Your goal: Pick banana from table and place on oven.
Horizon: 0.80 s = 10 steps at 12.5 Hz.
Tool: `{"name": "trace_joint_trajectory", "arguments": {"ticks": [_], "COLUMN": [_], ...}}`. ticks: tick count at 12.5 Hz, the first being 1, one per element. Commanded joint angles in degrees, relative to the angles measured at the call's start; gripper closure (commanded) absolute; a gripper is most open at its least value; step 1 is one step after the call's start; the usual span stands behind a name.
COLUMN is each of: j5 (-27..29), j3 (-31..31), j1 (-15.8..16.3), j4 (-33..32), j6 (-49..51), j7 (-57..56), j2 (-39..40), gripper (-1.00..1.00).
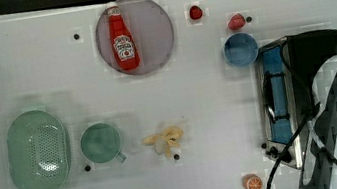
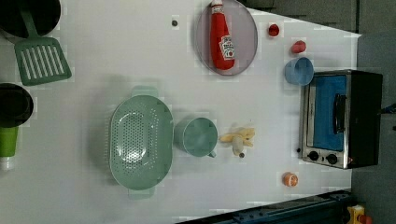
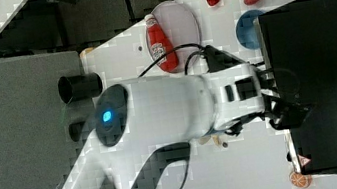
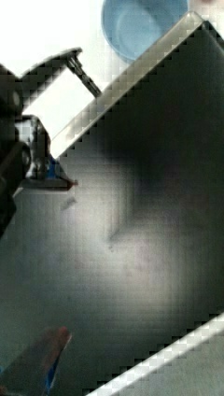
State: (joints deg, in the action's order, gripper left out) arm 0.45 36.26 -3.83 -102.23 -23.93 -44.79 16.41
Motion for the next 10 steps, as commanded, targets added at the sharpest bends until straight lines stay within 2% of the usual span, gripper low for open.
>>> {"name": "trace_joint_trajectory", "arguments": {"ticks": [1,3,7,10], "j5": [-1.22,-3.71,-4.03,-4.03], "j3": [-1.5,-4.1,-15.49,-26.46], "j1": [2.5,4.55,7.68,8.15], "j4": [3.65,3.55,3.14,2.72], "j6": [2.29,8.93,23.47,23.64], "j7": [-2.24,0.87,26.86,46.37], "j2": [-8.26,-13.46,-20.82,-21.81], "gripper": [-1.0,-1.0,-1.0,-1.0]}}
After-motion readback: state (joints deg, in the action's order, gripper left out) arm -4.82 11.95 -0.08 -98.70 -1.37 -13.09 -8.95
